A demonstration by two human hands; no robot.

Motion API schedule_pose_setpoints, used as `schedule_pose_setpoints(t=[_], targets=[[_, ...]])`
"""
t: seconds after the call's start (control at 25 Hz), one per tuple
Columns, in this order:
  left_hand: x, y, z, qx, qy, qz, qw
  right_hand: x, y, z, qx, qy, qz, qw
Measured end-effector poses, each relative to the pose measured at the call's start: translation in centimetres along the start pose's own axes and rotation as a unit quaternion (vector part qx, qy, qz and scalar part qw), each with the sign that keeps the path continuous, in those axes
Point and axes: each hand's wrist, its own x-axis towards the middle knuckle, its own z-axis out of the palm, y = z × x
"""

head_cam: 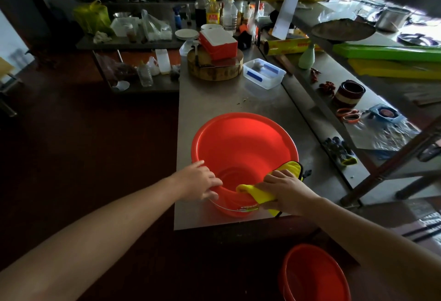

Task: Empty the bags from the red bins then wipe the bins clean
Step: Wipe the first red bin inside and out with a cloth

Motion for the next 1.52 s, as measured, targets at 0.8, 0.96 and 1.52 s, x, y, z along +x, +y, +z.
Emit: schedule_pose_setpoints(t=[0.8, 0.96, 1.52], targets=[[-7.4, 8.7, 10.9, 0.128, 0.173, 0.055, 0.975, -3.8, -13.7, 3.0, -0.059, -0.308, 0.046, 0.949], [-8.6, 7.3, 10.2, 0.173, 0.127, 0.072, 0.974, -5.5, -14.2, 3.9, -0.036, -0.302, 0.078, 0.949], [-6.0, 10.9, 11.5, 0.215, 0.169, 0.125, 0.954, -0.9, -15.7, 10.7, 0.246, -0.219, 0.304, 0.894]])
